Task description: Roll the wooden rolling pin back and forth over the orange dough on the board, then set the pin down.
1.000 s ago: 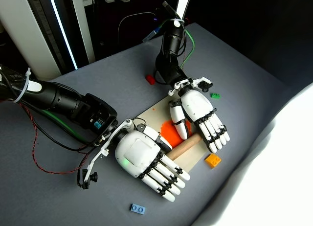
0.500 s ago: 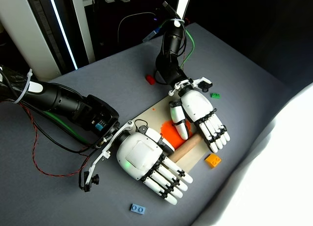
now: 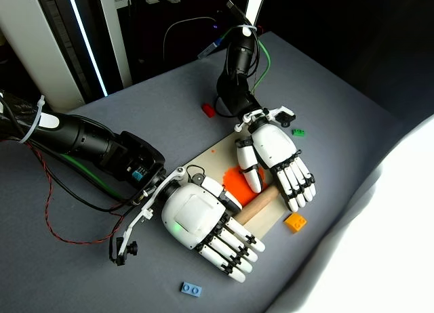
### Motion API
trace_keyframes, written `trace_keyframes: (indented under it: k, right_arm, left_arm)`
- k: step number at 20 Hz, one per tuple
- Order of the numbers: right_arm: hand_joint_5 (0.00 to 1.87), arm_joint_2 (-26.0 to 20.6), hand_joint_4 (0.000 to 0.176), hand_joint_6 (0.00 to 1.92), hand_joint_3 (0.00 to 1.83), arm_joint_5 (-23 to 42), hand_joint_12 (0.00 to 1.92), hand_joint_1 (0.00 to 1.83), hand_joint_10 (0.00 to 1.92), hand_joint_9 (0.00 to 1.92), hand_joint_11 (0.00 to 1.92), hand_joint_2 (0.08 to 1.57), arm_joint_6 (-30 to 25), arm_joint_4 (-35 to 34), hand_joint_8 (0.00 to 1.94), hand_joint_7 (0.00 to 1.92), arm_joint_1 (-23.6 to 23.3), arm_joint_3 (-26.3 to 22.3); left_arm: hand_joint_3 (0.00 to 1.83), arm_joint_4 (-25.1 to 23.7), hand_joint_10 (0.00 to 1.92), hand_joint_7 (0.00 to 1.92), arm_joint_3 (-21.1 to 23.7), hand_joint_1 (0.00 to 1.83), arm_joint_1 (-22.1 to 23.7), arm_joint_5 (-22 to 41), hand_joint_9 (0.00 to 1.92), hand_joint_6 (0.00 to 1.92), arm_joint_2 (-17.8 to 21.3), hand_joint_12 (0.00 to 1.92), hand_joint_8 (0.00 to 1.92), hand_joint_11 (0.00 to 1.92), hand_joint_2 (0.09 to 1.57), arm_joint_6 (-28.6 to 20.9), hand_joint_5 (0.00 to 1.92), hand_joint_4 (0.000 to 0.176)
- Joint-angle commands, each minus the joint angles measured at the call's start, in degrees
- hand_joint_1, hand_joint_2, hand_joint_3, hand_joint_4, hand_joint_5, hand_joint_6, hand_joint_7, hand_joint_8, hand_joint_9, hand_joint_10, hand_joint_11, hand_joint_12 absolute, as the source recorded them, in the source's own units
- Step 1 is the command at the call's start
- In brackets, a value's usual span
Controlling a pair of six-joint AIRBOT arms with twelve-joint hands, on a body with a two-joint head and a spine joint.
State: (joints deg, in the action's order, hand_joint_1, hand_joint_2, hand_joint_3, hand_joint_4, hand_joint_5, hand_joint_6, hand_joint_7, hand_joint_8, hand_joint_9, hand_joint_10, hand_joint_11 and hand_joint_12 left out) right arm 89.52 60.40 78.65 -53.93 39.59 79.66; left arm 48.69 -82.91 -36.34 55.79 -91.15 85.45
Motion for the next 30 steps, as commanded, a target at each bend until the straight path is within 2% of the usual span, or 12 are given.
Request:
trace_keyframes:
  k: [1,3,8,9,10,11,14,18,19,22,26,30]
  right_arm:
    - [0.3,-0.13,0.0,0.01,0.11,4.22,0.4,0.0,0.02,0.23,0.0,1.57,0.04,2.17,0.0,0.32,0.47,-0.22]
    - [0.31,-0.13,0.0,0.01,0.1,4.73,0.44,0.0,0.02,0.25,0.0,1.57,0.36,2.19,0.01,0.33,0.56,-0.62]
    - [0.29,-0.14,0.0,0.0,0.12,6.73,0.33,0.0,0.0,0.21,0.0,1.57,0.85,2.54,0.0,0.3,1.11,-2.0]
    - [0.27,-0.14,0.0,0.0,0.1,7.0,0.3,0.0,0.0,0.2,0.0,1.57,0.82,2.54,0.0,0.29,1.21,-2.27]
    - [0.28,-0.14,0.0,0.0,0.09,7.18,0.35,0.0,0.0,0.2,0.0,1.57,0.81,2.54,0.0,0.29,1.34,-2.5]
    - [0.27,-0.15,0.0,0.0,0.09,7.38,0.28,0.0,0.0,0.17,0.0,1.57,0.81,2.54,0.0,0.27,1.47,-2.81]
    - [0.27,-0.19,0.0,0.0,0.11,7.84,0.32,0.0,0.01,0.2,0.0,1.57,0.82,2.53,0.0,0.28,1.82,-3.61]
    - [0.26,-0.4,0.0,0.0,0.11,8.52,0.27,0.0,0.01,0.2,0.0,1.57,0.85,2.53,0.0,0.28,2.4,-4.58]
    - [0.27,-0.52,0.0,0.01,0.11,8.63,0.38,0.0,0.01,0.2,0.0,1.57,0.87,2.53,0.0,0.28,2.6,-4.88]
    - [0.27,-0.74,0.0,0.01,0.08,8.99,0.4,0.0,0.01,0.22,0.0,1.57,0.9,2.53,0.01,0.3,3.04,-5.55]
    - [0.26,-0.87,0.0,0.0,0.1,9.56,0.29,0.0,0.0,0.17,0.0,1.57,1.29,2.53,0.0,0.25,3.41,-6.23]
    - [0.24,-0.92,0.0,0.0,0.08,10.61,0.31,0.0,0.01,0.21,0.0,1.57,2.22,2.53,0.0,0.29,4.09,-7.69]
  left_arm:
    - [0.09,-1.85,0.01,0.23,0.15,0.0,0.18,3.49,0.17,0.0,0.45,0.35,0.0,0.0,1.57,-0.19,0.23,0.0]
    - [0.08,-1.86,0.0,0.21,0.56,0.0,0.16,3.38,0.15,0.0,0.72,0.33,0.0,0.0,1.57,-0.19,0.22,0.0]
    - [0.09,-3.16,0.01,0.24,1.46,0.0,-0.48,3.42,0.18,0.01,1.23,0.37,0.01,0.0,1.57,-0.59,0.24,0.0]
    - [0.1,-3.54,0.01,0.24,1.63,0.0,-0.72,3.63,0.18,0.0,1.29,0.34,0.01,0.0,1.57,-0.9,0.23,0.0]
    - [0.11,-3.63,0.0,0.21,1.77,0.0,-0.89,3.8,0.14,0.0,1.33,0.21,0.0,0.0,1.57,-1.01,0.21,0.0]
    - [0.1,-3.64,0.01,0.22,1.92,0.0,-1.13,3.95,0.15,0.01,1.38,0.24,0.0,0.0,1.57,-1.09,0.22,0.0]
    - [0.07,-3.75,0.0,0.21,2.2,0.0,-2.07,4.82,0.14,0.0,1.52,0.19,0.0,0.0,1.57,-2.15,0.19,0.0]
    - [0.07,-4.0,0.0,0.2,3.28,0.0,-3.48,5.11,0.13,0.0,2.27,0.14,0.0,0.0,1.57,-2.5,0.19,0.0]
    - [0.08,-3.98,0.0,0.19,3.65,0.0,-3.87,5.11,0.12,0.0,2.49,0.11,0.0,0.0,1.57,-2.5,0.18,0.0]
    - [0.1,-3.35,0.0,0.2,4.44,0.0,-4.58,5.08,0.13,0.0,2.86,0.18,0.0,0.0,1.57,-2.08,0.19,0.0]
    - [0.08,-3.27,0.01,0.22,5.23,0.0,-5.03,5.09,0.15,0.01,3.37,0.27,0.0,0.0,1.57,-1.99,0.2,0.0]
    - [0.08,-3.38,0.0,0.21,6.22,0.0,-5.37,5.1,0.14,0.0,4.12,0.25,0.0,0.0,1.57,-1.99,0.19,0.0]
